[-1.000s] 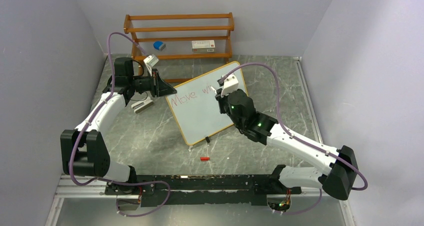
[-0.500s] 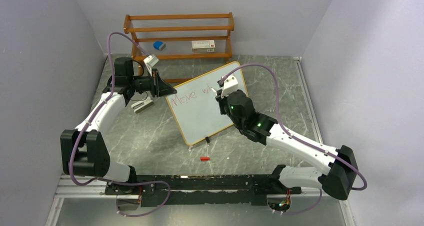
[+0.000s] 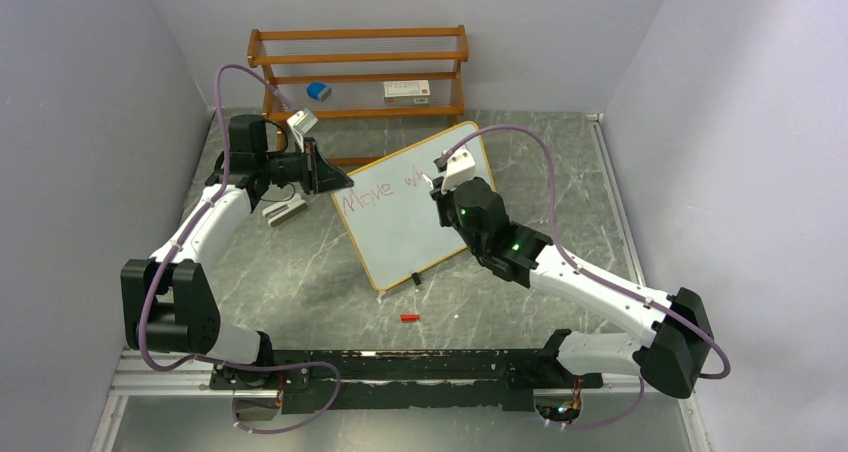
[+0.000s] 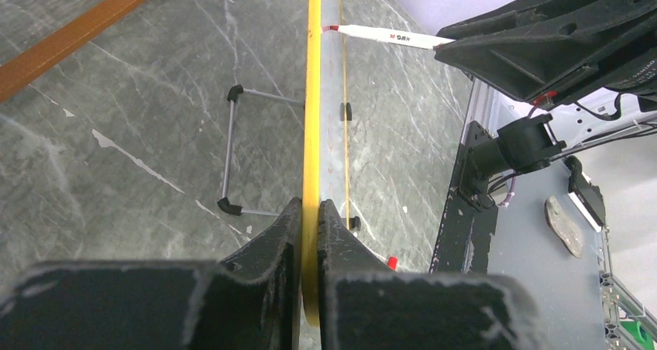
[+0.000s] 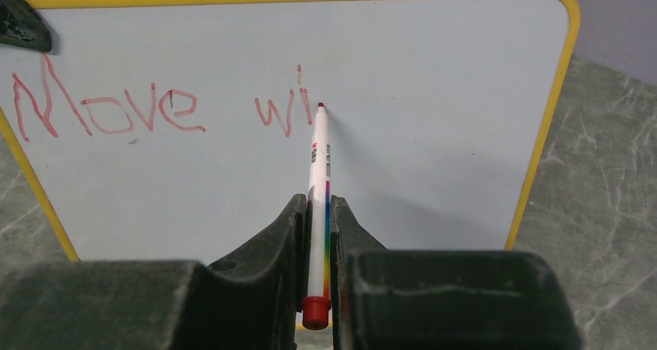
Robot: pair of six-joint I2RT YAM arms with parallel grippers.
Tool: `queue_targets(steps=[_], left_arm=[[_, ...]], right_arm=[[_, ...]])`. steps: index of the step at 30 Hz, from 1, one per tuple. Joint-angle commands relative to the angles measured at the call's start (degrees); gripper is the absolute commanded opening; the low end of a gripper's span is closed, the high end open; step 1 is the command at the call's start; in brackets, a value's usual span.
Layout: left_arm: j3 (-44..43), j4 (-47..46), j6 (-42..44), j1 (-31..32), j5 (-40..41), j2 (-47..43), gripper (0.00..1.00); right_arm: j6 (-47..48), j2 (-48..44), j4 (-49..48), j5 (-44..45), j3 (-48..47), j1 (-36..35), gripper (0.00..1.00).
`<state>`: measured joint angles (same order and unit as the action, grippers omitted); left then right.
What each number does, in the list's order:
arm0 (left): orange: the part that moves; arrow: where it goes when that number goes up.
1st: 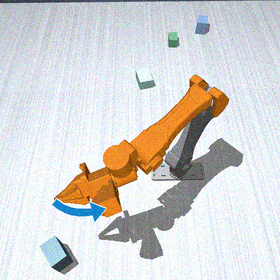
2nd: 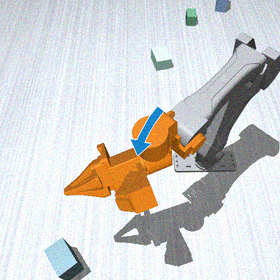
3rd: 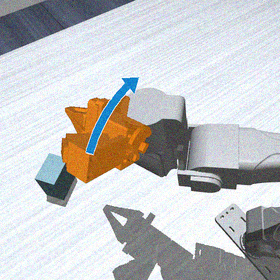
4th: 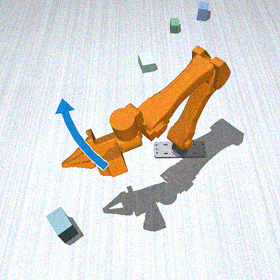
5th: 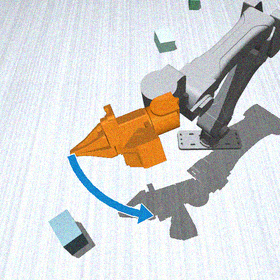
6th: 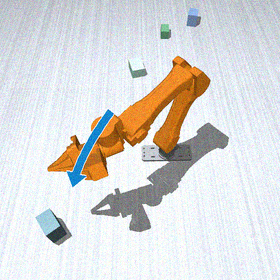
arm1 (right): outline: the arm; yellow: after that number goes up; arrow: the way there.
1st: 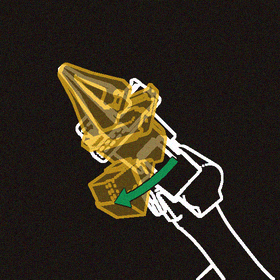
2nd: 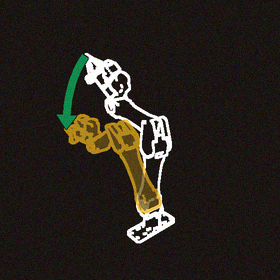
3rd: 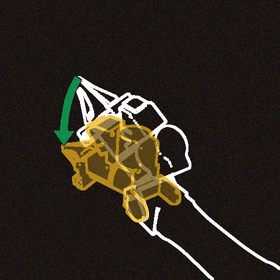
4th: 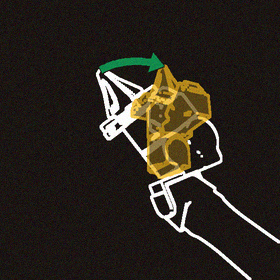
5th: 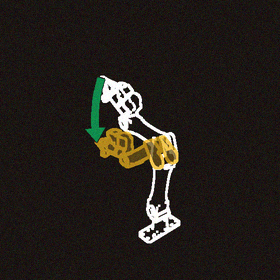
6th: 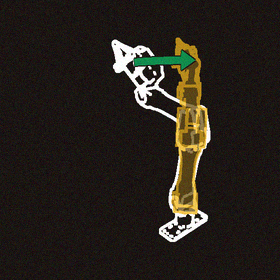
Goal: Write a sentence on the whiteboard
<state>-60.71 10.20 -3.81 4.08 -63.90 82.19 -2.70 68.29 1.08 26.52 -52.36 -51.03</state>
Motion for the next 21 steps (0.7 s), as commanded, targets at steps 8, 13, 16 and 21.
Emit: queue_targets(steps=[8,13,16,21], left_arm=[[-0.9,1.76,3.11,-0.64,1.32,0.64,0.05],[-0.89,1.93,4.76,-0.65,1.49,0.71,0.05],[-0.97,2.01,5.03,-0.65,1.54,0.75,0.05],[-0.9,1.95,5.04,-0.65,1.36,0.61,0.05]], right_arm=[[0.6,-0.59,-0.1,1.57,-0.2,1.87,0.0],[0.69,-1.84,-0.26,-0.76,-0.41,1.83,0.0],[0.83,-2.45,-0.09,-1.84,-0.74,1.81,0.0],[1.04,-1.71,0.24,-2.35,-1.71,1.87,0.0]])
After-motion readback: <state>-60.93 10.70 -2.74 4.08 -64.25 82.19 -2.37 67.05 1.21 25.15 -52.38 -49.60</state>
